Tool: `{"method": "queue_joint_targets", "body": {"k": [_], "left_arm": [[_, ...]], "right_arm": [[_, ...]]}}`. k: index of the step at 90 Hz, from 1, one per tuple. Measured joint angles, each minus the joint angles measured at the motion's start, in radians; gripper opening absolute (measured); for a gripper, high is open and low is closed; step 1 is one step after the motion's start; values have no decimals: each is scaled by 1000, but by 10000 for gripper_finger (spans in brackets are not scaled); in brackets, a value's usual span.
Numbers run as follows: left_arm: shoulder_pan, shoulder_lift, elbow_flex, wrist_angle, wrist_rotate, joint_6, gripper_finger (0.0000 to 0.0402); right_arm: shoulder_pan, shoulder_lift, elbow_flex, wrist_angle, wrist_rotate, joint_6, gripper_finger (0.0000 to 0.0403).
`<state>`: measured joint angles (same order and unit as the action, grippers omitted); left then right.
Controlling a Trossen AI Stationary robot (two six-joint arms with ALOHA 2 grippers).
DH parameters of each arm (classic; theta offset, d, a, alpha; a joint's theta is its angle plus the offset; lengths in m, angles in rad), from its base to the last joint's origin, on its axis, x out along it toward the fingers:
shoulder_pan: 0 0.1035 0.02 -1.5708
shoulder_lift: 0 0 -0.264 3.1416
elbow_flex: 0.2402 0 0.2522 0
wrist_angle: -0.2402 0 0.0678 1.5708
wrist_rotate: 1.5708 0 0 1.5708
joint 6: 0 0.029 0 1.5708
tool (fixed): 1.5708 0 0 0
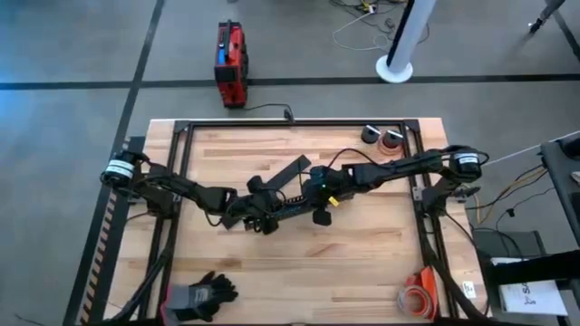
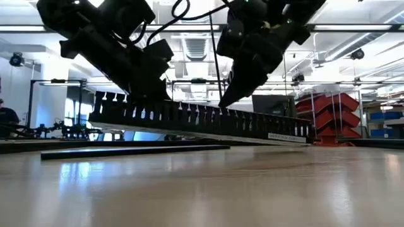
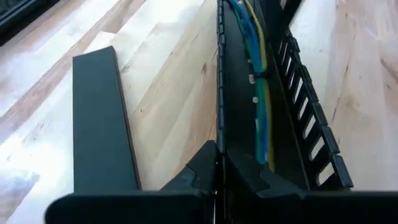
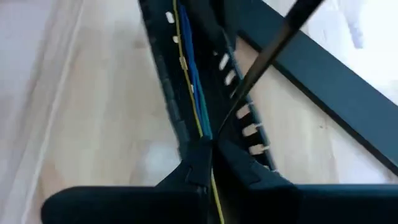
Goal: Ziptie cables
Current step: Put the ziptied cable wires in a black cable duct
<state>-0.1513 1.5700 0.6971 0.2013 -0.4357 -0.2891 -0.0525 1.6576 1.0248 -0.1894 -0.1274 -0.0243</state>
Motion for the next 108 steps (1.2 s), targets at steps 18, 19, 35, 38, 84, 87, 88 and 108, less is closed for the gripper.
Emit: {"method": "queue_joint_targets", "body": {"k": [18,19,35,38,84,87,88,108], "left_arm": [[1,0,0,6,1,6,16],[1,0,0,6,1,8,18],[1,0,0,8,0,26,60],[1,0,0,8,0,27,69],[31,-1,6,53,49,108,150],[34,-1,9,52,73,121,151],[36,-1,10,52,83,126,151],[67,-9,92,-51,204,311,141]], "right_arm": [[7,7,0,19,-3,-10,1],[7,7,0,18,-3,-10,1],[11,7,0,16,-3,28,48],[11,6,0,15,-3,35,61],[73,-134,-12,-88,122,253,162],[88,-141,-15,-86,160,275,164],[93,-142,-16,-83,172,281,164],[177,-150,-23,-1,421,419,147]]}}
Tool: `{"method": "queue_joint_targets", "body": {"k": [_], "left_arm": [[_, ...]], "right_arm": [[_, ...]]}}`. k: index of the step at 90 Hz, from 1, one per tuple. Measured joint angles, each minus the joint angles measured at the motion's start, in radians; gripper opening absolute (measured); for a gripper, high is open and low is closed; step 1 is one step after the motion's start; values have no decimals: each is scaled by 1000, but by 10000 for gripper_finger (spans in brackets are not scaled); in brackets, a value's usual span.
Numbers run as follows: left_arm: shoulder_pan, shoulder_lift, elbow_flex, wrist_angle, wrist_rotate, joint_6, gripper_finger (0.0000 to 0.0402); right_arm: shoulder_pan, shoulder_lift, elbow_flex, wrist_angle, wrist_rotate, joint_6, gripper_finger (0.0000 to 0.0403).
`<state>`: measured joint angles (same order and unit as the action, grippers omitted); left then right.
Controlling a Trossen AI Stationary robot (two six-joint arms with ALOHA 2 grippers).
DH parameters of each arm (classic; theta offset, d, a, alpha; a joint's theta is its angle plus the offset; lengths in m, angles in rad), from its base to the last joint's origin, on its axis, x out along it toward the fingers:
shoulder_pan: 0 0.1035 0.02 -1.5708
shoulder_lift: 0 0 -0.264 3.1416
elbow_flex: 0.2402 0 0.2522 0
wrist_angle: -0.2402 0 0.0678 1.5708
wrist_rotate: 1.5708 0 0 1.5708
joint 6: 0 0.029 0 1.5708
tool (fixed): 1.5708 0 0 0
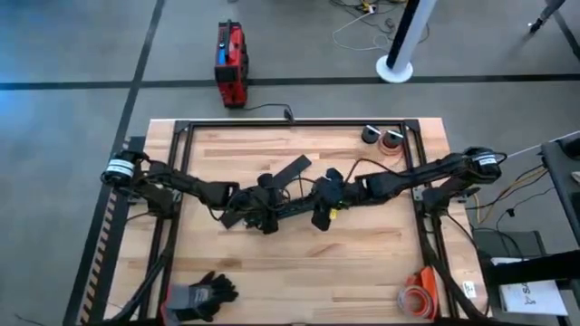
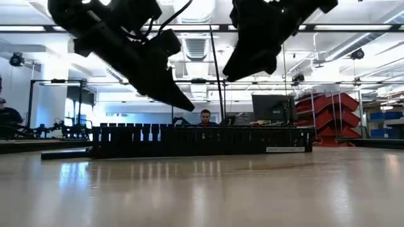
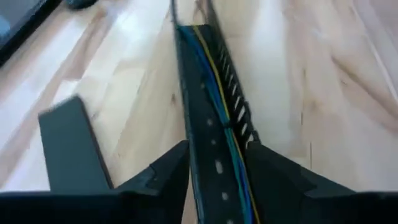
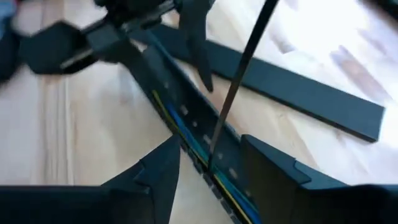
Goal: Ziptie cables
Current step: Put the ziptied cable wires in a black cable duct
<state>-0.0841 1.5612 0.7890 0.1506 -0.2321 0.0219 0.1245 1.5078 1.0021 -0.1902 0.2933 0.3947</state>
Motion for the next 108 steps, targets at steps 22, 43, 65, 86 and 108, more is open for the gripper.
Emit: {"method": "queue_joint_targets", "body": {"k": [22,43,65,86,108], "left_arm": [[33,-10,168,-257,20,20,123],[32,-10,148,-252,23,1,109],[32,-10,131,-256,22,-5,100],[32,-10,131,-256,22,-5,109],[32,-9,130,-253,22,-5,109]], "right_arm": [[26,0,-11,196,204,-114,110],[-16,1,-11,192,199,-115,98],[-27,2,-12,193,197,-132,90],[-32,2,-12,195,173,-145,56],[-32,3,-12,206,143,-171,4]]}}
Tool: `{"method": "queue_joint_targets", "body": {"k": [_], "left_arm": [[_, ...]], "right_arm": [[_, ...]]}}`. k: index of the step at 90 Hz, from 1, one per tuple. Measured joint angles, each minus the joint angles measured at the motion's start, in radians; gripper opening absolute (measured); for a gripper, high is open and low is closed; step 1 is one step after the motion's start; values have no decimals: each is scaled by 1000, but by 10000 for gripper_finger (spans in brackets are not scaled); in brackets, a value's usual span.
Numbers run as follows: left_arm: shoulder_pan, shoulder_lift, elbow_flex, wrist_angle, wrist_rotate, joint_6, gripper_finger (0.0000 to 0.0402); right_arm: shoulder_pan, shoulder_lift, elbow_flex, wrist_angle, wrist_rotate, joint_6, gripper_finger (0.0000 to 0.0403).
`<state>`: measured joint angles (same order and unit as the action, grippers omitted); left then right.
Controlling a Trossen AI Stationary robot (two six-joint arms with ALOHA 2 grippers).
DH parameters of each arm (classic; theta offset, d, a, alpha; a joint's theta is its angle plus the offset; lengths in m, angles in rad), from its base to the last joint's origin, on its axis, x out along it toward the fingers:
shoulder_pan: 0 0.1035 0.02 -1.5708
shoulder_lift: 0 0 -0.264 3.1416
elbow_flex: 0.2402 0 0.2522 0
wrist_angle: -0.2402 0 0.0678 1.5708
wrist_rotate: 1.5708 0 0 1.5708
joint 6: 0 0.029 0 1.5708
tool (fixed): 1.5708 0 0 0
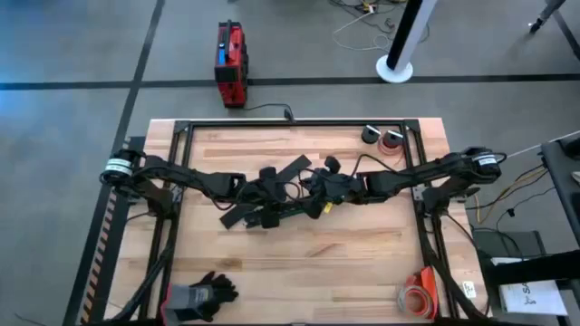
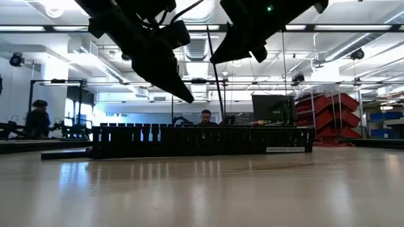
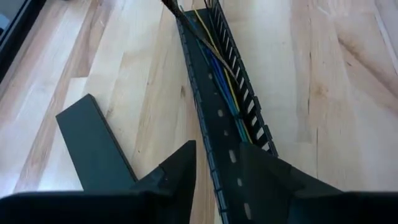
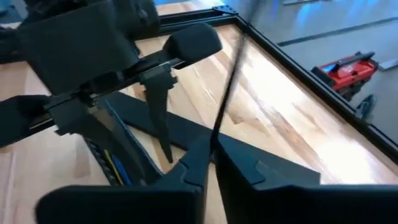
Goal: Ziptie cables
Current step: Put the ziptied cable wires in a black cable duct
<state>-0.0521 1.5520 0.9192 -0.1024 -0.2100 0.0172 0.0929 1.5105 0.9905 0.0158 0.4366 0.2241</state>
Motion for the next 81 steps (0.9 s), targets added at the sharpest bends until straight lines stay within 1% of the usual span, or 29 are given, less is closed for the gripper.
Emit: {"method": "queue_joint_targets", "body": {"k": [11,22,36,42,48,55,64,74,81], "left_arm": [[0,0,0,6,0,0,100],[0,0,0,6,0,-7,92],[0,0,0,6,0,-26,84],[0,0,0,6,0,-30,82],[0,0,-1,6,0,-36,82],[0,0,-3,6,0,-53,85],[0,1,-6,5,12,-87,95],[0,10,-8,18,18,-114,111],[0,29,-8,66,18,-132,124]], "right_arm": [[0,0,0,5,0,23,1],[1,0,0,-6,-4,112,0],[1,2,0,-20,-90,215,0],[1,11,2,-26,-102,280,0],[1,14,1,-75,-107,344,0],[0,26,2,-104,-103,407,0],[0,36,-1,-151,-100,450,0],[-5,61,5,-143,-95,493,0],[-17,92,6,-131,-86,515,0]]}}
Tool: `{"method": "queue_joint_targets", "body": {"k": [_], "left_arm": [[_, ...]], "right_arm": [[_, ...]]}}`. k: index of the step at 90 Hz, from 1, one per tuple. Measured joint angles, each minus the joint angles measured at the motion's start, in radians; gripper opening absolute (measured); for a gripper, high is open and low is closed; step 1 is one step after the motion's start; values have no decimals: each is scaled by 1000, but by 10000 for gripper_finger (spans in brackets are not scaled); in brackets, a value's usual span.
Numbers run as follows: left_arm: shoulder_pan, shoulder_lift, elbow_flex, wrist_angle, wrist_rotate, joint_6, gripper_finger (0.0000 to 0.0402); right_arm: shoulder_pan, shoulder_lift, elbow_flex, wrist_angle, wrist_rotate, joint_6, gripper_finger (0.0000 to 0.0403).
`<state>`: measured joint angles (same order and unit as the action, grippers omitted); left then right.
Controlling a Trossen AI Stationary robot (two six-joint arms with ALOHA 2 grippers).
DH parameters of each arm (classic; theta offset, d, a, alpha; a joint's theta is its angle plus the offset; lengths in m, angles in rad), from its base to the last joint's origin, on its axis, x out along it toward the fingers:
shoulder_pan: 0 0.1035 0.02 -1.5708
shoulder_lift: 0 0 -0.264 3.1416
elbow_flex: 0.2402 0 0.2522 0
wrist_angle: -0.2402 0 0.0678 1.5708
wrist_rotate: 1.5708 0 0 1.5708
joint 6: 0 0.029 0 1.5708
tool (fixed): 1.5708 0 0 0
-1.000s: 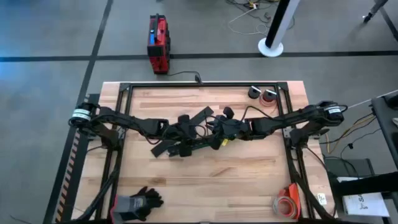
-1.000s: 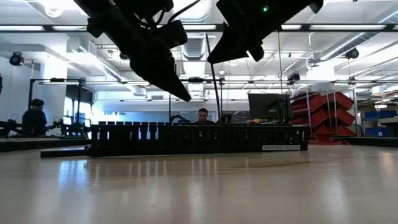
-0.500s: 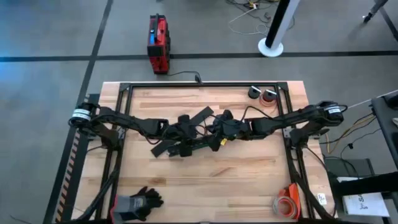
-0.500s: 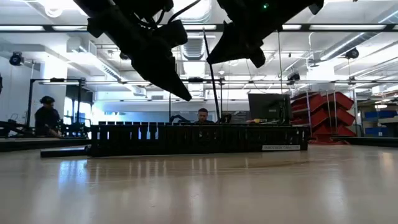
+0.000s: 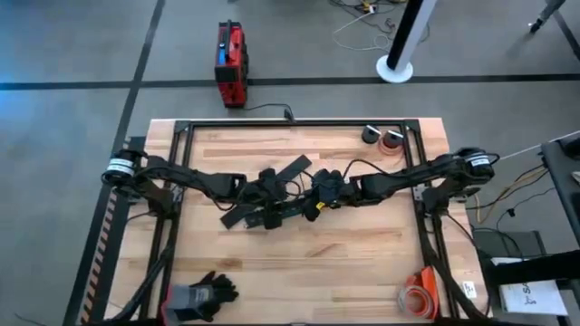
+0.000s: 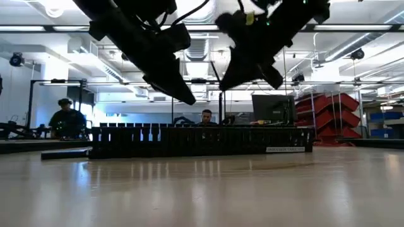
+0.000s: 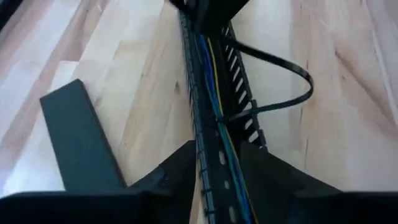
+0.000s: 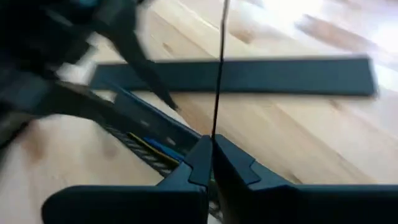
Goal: Ziptie cables
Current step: Put the ziptied cable wires in a black cable duct
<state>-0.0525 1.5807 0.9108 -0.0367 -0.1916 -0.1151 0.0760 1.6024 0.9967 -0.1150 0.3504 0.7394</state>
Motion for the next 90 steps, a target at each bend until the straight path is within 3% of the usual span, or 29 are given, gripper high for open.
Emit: {"method": "queue_joint_targets", "body": {"k": [19,35,69,78,90], "left_arm": [[2,67,-1,48,-2,3,152],[8,96,-1,88,-45,26,162],[14,128,1,111,-43,4,135],[14,124,2,105,-13,5,127],[14,103,1,87,136,3,124]], "right_arm": [[-28,77,25,-16,-1,11,0],[-48,120,50,-41,-69,22,0],[-32,145,94,-101,-121,70,0],[-30,140,108,-119,-117,51,0],[-30,140,111,-124,-115,38,0]]}}
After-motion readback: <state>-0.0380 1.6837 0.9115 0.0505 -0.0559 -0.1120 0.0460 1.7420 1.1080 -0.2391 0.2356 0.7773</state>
